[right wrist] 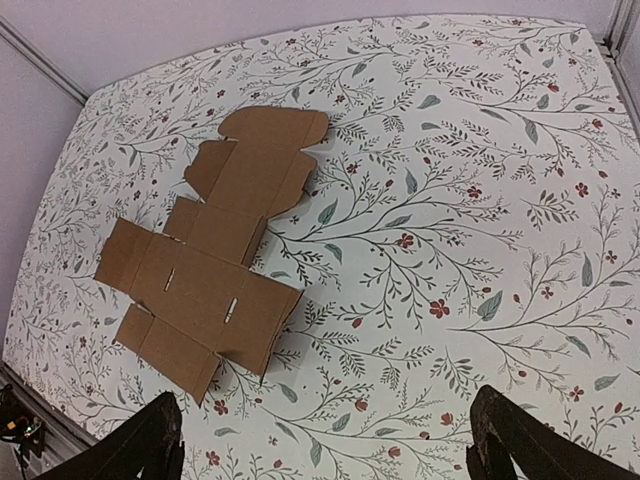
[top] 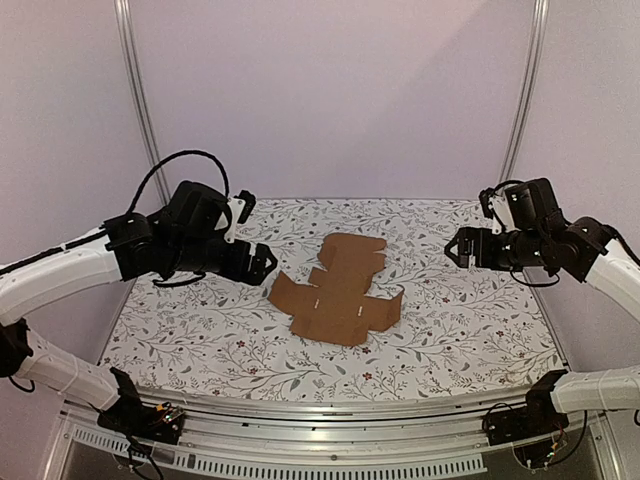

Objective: Fold the paper box

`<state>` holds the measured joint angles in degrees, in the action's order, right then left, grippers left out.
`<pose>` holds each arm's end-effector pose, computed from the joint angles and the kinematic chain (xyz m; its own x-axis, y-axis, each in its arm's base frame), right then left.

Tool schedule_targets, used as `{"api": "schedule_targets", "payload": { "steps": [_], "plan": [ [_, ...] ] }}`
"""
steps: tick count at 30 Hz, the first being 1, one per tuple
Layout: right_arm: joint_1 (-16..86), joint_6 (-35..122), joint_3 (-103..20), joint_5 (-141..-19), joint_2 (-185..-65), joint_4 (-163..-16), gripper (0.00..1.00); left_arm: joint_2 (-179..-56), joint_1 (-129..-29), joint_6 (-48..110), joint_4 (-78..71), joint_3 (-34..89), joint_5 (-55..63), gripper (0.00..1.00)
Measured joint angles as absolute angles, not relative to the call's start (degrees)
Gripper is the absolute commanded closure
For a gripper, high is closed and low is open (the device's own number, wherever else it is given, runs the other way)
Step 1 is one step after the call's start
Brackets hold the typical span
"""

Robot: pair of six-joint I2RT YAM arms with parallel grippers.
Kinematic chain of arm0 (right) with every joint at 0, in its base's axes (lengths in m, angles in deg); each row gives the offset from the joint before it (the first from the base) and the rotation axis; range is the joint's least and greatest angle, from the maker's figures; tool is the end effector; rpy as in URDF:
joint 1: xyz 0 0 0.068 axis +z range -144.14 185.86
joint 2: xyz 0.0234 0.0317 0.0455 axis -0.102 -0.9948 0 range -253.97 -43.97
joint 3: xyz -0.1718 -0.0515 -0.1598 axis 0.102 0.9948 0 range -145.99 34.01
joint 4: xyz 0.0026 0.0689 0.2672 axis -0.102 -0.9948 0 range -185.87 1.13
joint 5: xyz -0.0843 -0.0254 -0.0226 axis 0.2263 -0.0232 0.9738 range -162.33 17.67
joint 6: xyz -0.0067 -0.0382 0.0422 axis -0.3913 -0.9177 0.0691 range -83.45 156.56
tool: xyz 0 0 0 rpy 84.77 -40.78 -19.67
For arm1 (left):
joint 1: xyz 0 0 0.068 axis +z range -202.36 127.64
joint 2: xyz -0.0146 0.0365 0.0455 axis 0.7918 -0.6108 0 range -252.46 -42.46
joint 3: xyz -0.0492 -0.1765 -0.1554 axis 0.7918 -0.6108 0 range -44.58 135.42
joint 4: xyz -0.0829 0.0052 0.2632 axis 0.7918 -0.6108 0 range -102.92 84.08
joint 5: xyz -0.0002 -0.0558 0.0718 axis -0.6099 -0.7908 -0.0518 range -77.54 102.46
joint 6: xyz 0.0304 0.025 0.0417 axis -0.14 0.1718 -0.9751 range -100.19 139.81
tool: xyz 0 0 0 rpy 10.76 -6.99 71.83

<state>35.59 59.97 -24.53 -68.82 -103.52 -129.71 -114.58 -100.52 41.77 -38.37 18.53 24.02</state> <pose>0.2184 0.1220 0.2909 -0.7126 0.0498 -0.6998 -0.1877 0.9476 0.2586 0.2069 -0.2191 0.2758 -0.6450 0.1713 -0.7447 0.4191 0.8942 -0.1573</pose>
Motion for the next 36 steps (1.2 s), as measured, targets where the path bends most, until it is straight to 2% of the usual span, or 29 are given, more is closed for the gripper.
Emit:
{"api": "schedule_targets", "payload": {
  "steps": [6,19,26,36],
  "plan": [
    [35.57,61.70,-24.53,-67.20,-102.08,-130.13,0.01,-110.76,-100.45,42.36,-36.18,13.94,23.95,0.00],
    [36.79,65.96,-17.78,-75.75,-106.95,-125.23,0.01,-101.71,-98.86,44.59,-32.97,7.91,24.50,0.01],
    [42.89,70.84,-16.67,-75.77,-114.75,-121.12,0.10,-98.41,-97.41,45.59,-32.55,6.33,23.67,0.00],
    [46.46,76.96,-17.04,-75.59,-128.41,-112.21,0.25,-96.55,-97.06,45.83,-32.95,6.24,23.67,0.00]
  ]
}}
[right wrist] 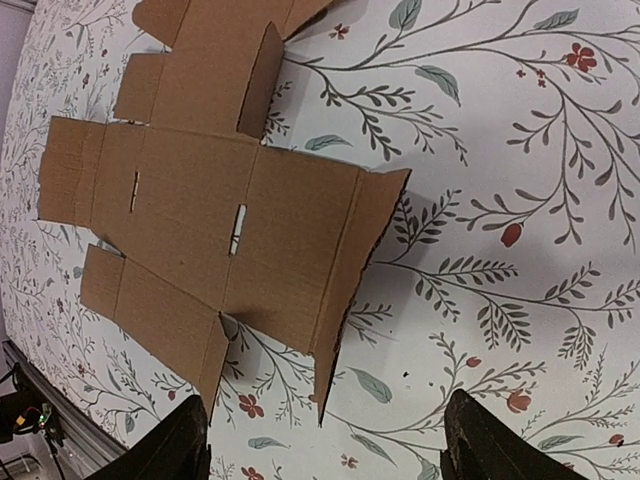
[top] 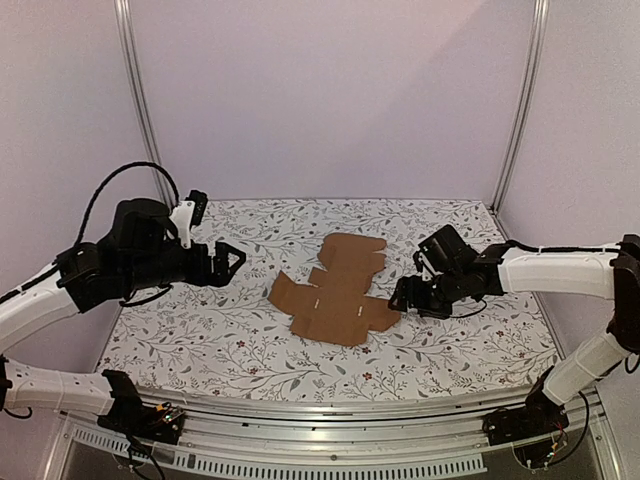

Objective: Fold the paper box

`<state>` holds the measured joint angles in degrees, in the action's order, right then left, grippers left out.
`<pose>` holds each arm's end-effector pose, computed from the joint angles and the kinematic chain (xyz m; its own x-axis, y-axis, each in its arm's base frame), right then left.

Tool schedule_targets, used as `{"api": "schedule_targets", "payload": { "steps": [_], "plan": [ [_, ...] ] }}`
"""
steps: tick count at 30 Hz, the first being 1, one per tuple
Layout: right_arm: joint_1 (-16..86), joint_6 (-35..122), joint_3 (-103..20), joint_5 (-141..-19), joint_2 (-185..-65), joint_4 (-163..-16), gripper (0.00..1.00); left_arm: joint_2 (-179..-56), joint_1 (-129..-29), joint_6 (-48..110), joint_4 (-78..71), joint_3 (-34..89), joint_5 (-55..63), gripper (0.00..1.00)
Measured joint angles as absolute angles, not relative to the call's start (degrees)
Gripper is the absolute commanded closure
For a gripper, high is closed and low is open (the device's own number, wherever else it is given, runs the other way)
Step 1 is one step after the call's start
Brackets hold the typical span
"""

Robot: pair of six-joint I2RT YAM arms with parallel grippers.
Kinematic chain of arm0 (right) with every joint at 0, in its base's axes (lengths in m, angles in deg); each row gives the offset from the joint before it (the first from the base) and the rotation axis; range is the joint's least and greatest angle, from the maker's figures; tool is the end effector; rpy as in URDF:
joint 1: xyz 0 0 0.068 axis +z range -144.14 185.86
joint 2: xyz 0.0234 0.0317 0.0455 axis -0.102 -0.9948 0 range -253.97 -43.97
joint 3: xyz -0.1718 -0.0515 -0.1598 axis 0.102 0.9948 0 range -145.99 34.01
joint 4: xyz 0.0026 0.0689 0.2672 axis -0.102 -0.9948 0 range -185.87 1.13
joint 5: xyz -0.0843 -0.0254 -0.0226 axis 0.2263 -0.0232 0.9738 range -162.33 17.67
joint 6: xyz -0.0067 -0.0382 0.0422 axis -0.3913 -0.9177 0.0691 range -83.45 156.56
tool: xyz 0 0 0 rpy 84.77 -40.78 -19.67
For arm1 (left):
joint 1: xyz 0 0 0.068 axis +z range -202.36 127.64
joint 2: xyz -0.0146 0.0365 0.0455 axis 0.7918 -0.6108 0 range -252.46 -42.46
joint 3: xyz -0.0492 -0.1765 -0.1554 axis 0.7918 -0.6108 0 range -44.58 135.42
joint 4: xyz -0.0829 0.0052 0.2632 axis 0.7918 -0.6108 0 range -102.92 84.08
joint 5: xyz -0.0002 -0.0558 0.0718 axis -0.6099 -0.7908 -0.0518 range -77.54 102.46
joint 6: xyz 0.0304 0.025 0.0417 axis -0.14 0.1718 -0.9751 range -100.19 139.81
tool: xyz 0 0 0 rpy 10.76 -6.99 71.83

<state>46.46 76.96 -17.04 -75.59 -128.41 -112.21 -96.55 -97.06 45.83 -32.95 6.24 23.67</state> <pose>0.2346 0.2043 0.1536 -0.9199 0.0638 -0.3869 -0.1014 0.9145 0.3918 0.1808 -0.1681 0.2876 -0.5726 -0.0387 -0.8189 0.3557 0.8882 -0.2907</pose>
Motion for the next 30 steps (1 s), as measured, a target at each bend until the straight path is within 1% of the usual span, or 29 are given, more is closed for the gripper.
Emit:
{"api": "schedule_targets", "payload": {
  "steps": [4,6,15,21,23,30],
  "plan": [
    [46.67,78.64,-17.10,-74.83,-132.63,-109.45,0.32,-95.48,-97.06,45.85,-33.97,6.24,23.80,0.00],
    [46.67,79.27,-17.15,-74.37,-134.34,-108.23,0.34,-94.91,-97.06,45.88,-34.28,6.24,23.95,0.01],
    [46.67,80.78,-18.28,-72.40,-137.92,-105.15,0.48,-94.06,-97.06,46.03,-35.20,6.22,24.85,0.00],
    [46.67,81.77,-18.66,-71.53,-138.99,-103.70,0.63,-94.08,-97.06,46.03,-35.42,6.22,25.13,0.01],
    [46.70,82.14,-18.68,-71.53,-139.17,-103.38,0.70,-94.08,-97.06,46.03,-35.42,6.22,25.17,0.00],
    [46.70,82.47,-18.76,-71.59,-139.45,-102.61,0.81,-94.12,-97.06,46.01,-35.50,6.22,25.20,0.00]
  ]
}}
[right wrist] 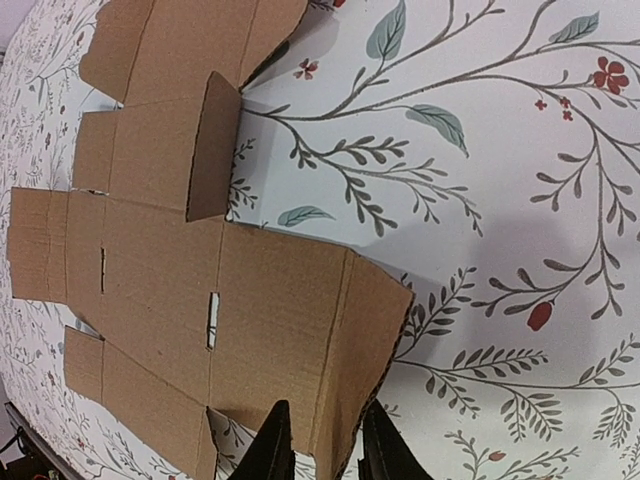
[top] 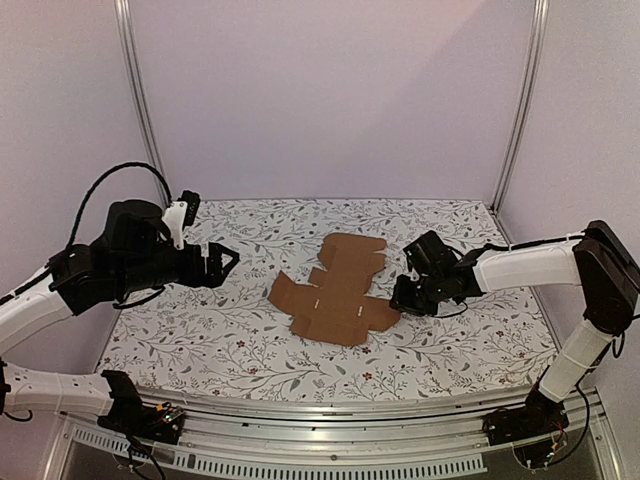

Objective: Fold the paper box

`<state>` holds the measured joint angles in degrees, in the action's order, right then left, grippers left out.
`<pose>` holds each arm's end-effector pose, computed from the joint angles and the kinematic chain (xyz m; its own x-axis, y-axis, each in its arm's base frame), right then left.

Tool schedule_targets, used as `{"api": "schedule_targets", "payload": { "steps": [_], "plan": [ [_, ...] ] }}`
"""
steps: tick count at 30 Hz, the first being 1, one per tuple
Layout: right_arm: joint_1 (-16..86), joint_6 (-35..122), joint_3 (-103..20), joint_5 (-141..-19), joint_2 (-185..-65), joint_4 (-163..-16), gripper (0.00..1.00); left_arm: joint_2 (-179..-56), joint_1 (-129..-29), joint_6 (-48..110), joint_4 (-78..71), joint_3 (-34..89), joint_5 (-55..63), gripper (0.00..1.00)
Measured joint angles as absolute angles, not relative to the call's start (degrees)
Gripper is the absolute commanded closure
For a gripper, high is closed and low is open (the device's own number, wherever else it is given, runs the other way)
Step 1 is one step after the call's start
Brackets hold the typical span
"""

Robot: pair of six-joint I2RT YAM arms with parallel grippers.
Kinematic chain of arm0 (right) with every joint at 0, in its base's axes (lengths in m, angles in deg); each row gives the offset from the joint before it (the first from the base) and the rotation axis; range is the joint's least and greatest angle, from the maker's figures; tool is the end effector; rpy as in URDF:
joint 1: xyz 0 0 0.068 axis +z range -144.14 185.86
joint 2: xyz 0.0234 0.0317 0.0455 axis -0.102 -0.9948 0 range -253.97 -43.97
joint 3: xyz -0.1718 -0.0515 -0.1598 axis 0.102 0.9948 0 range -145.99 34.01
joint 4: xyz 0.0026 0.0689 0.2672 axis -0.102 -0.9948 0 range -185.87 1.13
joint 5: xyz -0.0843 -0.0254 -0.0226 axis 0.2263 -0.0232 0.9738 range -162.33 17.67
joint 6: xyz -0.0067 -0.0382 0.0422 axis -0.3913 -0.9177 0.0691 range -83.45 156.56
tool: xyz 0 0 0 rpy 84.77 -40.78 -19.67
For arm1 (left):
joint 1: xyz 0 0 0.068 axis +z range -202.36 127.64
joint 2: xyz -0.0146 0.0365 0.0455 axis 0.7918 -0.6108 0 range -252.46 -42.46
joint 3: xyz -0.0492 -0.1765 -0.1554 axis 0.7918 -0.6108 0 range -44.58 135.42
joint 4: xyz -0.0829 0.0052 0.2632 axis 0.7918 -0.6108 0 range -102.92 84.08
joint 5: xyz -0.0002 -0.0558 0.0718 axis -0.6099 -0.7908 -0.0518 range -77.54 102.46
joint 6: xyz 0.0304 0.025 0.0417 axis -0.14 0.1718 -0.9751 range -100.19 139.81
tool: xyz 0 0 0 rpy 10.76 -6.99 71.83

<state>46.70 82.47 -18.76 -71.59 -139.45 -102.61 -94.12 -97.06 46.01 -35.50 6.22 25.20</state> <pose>0.2555 0.2203 0.1146 -0.9045 0.1675 -0.3922 0.0017 0.9210 0.3895 0.1743 -0.1601 0.2927 -0.5663 -0.0454 -0.8229 0.3356 0.8993 -0.2805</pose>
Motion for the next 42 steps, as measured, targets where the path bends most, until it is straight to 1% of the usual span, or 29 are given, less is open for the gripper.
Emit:
{"api": "schedule_targets", "payload": {
  "steps": [3,7,8,16,22,35,42],
  "plan": [
    [46.70,82.36,-18.76,-71.64,-139.45,-102.50,0.87,-94.12,-97.06,46.03,-35.79,6.22,25.17,0.00],
    [46.70,82.09,-18.76,-71.86,-139.47,-102.46,0.99,-94.12,-97.06,46.03,-36.40,6.24,25.20,0.00],
    [46.70,82.07,-18.76,-72.05,-139.52,-102.44,1.00,-94.12,-97.06,46.05,-36.68,6.24,25.20,0.01],
    [46.70,80.52,-18.87,-73.74,-139.63,-102.68,1.00,-94.12,-97.06,46.05,-38.37,7.07,25.15,0.00],
    [46.70,75.41,-21.58,-73.74,-139.49,-106.83,1.00,-94.12,-97.06,45.96,-39.79,9.09,25.22,0.01],
    [46.91,52.41,-39.05,-75.24,-138.31,-123.83,1.00,-95.09,-97.04,44.48,-42.08,13.98,23.01,0.01],
    [49.80,37.72,-48.34,-75.86,-140.13,-132.84,1.00,-95.35,-97.02,43.93,-43.55,14.72,22.24,0.01]
  ]
}}
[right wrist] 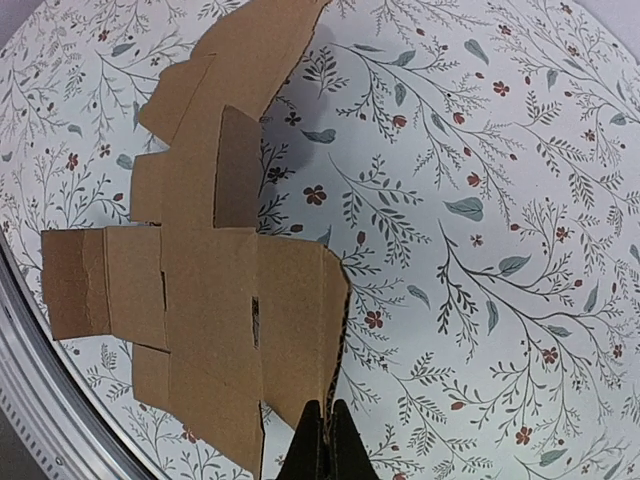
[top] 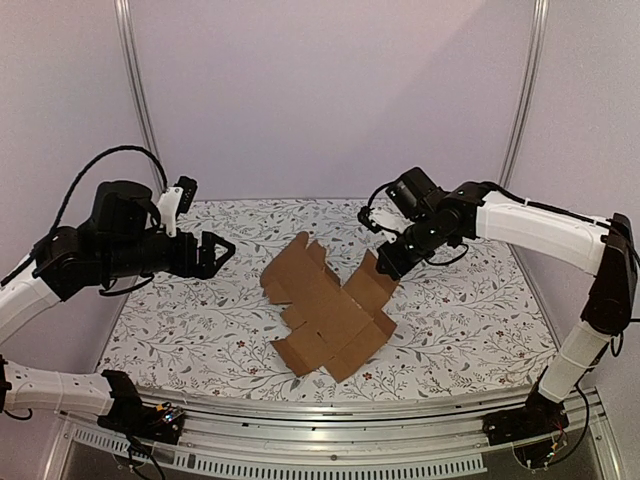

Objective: Fold the paper box

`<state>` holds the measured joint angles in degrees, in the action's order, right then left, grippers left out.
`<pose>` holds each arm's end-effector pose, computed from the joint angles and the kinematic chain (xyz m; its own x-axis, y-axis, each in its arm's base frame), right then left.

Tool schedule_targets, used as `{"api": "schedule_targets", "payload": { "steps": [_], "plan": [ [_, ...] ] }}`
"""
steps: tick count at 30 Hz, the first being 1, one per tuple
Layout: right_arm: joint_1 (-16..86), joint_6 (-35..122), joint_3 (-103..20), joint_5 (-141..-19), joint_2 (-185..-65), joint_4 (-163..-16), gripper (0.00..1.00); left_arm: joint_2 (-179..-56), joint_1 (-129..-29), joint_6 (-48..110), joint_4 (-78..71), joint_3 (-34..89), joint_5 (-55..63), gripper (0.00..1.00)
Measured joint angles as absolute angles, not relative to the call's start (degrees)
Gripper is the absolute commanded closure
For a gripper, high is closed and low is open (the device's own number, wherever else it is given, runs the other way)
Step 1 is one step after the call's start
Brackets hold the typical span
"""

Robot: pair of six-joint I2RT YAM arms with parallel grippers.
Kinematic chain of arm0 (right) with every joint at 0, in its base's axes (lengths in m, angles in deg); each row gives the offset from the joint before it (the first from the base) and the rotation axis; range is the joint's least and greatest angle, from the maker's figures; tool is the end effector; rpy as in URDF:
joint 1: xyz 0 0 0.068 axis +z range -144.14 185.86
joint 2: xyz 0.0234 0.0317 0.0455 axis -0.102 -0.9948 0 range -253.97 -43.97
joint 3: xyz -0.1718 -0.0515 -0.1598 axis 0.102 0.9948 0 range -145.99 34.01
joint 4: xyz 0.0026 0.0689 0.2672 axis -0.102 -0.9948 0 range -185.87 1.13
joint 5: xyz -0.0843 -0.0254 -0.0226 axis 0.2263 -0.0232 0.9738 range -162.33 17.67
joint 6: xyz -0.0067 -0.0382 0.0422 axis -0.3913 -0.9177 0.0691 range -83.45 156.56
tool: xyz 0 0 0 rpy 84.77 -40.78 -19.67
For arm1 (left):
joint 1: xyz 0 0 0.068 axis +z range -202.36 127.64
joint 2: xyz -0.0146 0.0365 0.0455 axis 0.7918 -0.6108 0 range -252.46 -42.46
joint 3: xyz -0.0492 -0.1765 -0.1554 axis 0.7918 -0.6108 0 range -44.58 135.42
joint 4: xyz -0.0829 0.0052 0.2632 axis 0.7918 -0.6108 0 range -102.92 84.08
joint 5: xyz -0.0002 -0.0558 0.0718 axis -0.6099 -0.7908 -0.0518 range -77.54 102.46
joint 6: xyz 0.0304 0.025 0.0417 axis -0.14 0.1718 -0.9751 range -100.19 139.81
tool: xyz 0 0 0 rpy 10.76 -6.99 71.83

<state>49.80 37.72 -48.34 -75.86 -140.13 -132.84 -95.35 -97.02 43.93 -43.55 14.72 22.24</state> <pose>0.2668 0.2607 0.2416 -0.6236 -0.5728 -0.5320 -0.7037 0.7077 0.0629 0.1689 -0.1574 0.3268 -0.5773 0.0044 -0.8165 0.3875 0.8817 -0.2692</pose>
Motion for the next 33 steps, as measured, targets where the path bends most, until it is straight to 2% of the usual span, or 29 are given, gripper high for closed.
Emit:
{"api": "schedule_targets", "payload": {
  "steps": [20,25,33],
  "plan": [
    [59.11,-5.25,-62.30,-61.58,-151.04,-139.86,1.00,-96.86,-97.02,43.21,-44.70,14.59,22.22,0.00],
    [59.22,-12.52,-67.70,-57.26,-157.07,-140.56,1.00,-97.25,-97.02,43.14,-44.70,14.55,22.14,0.00],
    [60.09,-20.37,-69.60,-54.96,-164.26,-140.27,1.00,-97.31,-97.02,43.19,-44.70,14.38,21.87,0.01]
  ]
}}
